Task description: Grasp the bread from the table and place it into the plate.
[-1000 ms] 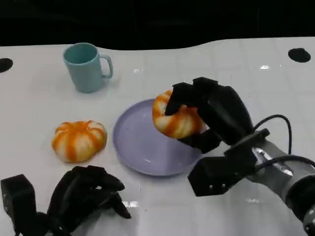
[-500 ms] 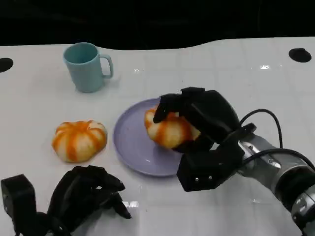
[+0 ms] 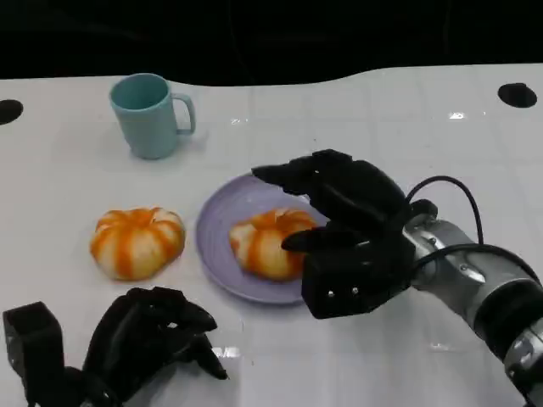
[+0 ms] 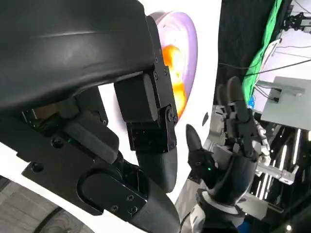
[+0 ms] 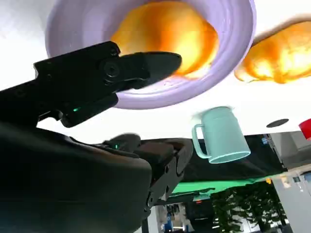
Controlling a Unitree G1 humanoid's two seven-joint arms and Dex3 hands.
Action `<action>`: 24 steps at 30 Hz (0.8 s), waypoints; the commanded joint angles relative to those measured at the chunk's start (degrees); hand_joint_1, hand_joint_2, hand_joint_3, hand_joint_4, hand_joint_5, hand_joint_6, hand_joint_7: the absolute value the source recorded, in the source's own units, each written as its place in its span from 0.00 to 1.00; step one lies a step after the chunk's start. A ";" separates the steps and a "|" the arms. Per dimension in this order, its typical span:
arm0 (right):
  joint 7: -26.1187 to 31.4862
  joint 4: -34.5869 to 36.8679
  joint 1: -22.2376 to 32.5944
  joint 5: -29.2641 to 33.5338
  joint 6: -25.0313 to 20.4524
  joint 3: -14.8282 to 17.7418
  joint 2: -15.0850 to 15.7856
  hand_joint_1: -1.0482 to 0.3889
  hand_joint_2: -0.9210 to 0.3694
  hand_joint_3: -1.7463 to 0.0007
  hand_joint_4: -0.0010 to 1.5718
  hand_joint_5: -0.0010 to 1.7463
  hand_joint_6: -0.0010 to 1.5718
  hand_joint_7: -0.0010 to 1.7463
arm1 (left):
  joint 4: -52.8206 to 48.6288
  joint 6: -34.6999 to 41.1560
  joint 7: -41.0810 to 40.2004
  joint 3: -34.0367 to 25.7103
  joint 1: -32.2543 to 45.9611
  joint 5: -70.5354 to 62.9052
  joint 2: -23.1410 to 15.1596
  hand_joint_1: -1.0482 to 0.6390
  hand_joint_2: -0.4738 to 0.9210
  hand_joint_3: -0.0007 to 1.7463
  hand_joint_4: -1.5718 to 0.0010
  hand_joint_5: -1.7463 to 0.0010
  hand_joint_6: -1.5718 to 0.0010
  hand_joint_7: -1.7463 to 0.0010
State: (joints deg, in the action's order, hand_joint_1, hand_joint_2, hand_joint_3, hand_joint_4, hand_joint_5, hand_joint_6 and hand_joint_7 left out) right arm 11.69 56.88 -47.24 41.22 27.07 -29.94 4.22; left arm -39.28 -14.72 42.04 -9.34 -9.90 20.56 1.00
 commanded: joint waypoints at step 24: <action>10.54 -17.63 16.28 -1.17 11.91 4.24 11.18 0.53 0.07 1.00 0.33 0.35 0.41 0.12 | -0.89 -1.45 -0.69 0.03 0.67 -0.58 -0.20 0.00 0.85 0.00 0.00 0.65 0.00 0.87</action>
State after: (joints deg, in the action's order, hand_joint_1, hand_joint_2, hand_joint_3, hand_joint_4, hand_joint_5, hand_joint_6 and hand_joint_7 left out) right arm 19.12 40.94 -32.75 39.29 37.05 -26.81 13.33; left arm -39.75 -15.54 42.03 -9.15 -9.51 20.40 1.42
